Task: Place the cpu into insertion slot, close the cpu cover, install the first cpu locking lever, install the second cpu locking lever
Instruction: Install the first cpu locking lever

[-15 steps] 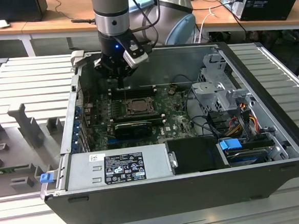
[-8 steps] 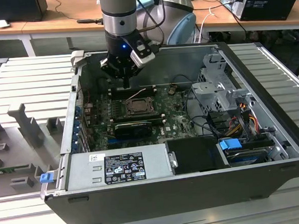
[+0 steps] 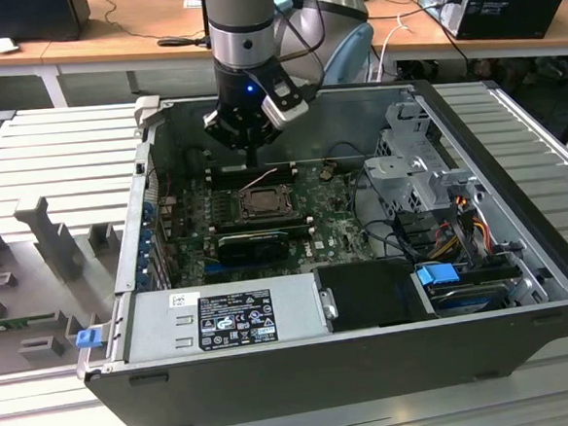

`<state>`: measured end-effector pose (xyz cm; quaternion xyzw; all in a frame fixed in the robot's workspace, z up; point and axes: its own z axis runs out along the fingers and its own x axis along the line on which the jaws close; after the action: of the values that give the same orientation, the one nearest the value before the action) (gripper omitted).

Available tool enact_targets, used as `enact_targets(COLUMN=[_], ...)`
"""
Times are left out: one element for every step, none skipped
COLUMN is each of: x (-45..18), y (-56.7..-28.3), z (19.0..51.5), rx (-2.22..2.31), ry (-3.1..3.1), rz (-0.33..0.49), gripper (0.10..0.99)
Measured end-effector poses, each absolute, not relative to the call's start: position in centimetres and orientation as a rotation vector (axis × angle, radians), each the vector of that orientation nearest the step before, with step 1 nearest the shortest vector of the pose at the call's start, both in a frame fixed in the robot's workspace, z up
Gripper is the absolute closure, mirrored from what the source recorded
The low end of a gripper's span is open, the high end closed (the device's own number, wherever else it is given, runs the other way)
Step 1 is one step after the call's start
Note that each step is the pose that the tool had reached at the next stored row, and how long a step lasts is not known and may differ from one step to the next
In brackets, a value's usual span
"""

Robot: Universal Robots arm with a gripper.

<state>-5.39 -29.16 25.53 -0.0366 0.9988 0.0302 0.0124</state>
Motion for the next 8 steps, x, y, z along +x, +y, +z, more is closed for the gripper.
enact_targets(x=[-5.2, -5.09, -4.99, -4.92, -4.88, -4.8, -4.76, -4.74], y=[-29.16, -29.16, -29.16, -29.16, -29.16, -29.16, -29.18, -29.18], z=[25.51, 25.49, 25.47, 25.45, 25.43, 25.39, 25.34, 25.29], rx=[-0.114, -0.114, -0.114, -0.114, -0.114, -0.114, -0.11, -0.104], ry=[3.113, 3.113, 3.113, 3.113, 3.113, 3.113, 3.113, 3.112], rz=[0.094, 0.094, 0.094, 0.094, 0.094, 0.094, 0.109, 0.128], gripper=[0.98, 0.98, 0.98, 0.98, 0.98, 0.98, 0.98, 0.98])
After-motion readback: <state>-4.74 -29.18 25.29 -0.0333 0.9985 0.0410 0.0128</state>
